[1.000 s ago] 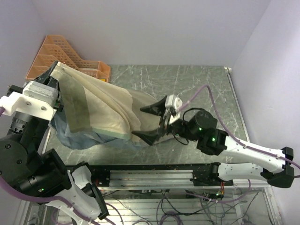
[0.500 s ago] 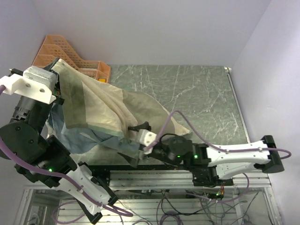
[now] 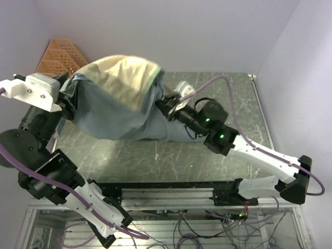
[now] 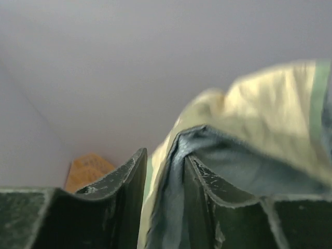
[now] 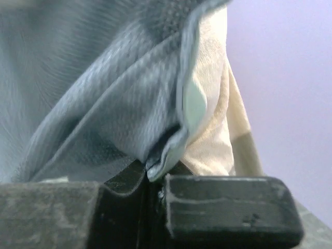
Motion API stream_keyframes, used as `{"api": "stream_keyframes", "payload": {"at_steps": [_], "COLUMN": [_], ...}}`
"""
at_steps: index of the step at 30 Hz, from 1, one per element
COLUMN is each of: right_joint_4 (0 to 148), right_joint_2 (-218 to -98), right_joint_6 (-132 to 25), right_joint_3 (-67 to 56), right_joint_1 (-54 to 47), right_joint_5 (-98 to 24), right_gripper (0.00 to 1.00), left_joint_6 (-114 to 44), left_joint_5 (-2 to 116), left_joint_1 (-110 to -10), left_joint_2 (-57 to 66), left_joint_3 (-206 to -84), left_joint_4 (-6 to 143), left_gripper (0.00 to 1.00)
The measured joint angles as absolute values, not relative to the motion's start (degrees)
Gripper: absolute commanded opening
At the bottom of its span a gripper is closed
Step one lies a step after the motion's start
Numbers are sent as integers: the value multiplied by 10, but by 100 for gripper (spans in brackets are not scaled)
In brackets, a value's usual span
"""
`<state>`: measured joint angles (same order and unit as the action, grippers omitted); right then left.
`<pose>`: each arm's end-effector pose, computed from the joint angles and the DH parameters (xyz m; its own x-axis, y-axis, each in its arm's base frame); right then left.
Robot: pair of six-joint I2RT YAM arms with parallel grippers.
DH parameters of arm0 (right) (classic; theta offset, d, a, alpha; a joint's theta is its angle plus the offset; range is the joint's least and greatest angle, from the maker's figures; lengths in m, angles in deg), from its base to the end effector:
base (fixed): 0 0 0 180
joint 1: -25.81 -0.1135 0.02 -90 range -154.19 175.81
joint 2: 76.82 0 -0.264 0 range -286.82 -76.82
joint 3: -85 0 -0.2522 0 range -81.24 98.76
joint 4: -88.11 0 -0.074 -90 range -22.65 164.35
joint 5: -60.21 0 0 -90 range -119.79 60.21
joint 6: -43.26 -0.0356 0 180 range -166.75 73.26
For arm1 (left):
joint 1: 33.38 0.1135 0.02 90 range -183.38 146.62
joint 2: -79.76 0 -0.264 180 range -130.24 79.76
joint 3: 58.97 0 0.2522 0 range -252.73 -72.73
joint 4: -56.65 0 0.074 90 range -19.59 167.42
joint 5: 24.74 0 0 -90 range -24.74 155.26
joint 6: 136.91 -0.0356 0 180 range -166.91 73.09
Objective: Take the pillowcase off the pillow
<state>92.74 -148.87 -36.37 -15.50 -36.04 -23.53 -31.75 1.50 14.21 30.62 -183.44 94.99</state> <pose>0.1429 0.2589 0.4202 0.2458 0.0802 -0.9660 -0.7949 0.5870 -0.1536 0.0120 -0.0342 0.6111 0.3507 0.2125 -0.9121 0.2574 0.9145 0.3120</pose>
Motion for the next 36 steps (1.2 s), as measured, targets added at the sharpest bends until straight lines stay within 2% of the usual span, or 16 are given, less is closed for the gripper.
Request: {"api": "stream_keyframes", "payload": {"at_steps": [2,7,11,18,22,27,31,34,36], "right_joint_4": [901,844,765,651,601,563,558,556,556], "right_joint_2": [-1475,-1488,-1562,-1665,-1687,-1718,-1719,-1719,-1715], "right_joint_6": [-404,-527,-631,-737,-757,-763,-768,-770,-772], "right_joint_3": [-121,-47,54,170,205,258,254,249,240], "right_joint_1": [-324,-246,-187,-157,-159,-166,-180,-193,-199], "right_joint_5": [-295,-405,-450,-445,-405,-376,-382,-395,-399], "right_gripper": [0,0,0,0,0,0,0,0,0], "left_joint_6": [-338,-459,-570,-753,-845,-852,-841,-918,-943], "left_joint_5": [18,33,61,64,14,-84,-163,-196,-209], "left_joint_1": [149,199,209,211,212,220,284,336,375], "left_joint_2": [322,391,438,477,534,609,616,589,556], "left_joint_3": [-1789,-1642,-1581,-1573,-1568,-1555,-1553,-1576,-1598], "left_joint_4": [967,1031,1113,1256,1338,1344,1326,1407,1455], "left_gripper": [70,88,89,88,90,91,92,87,98]}}
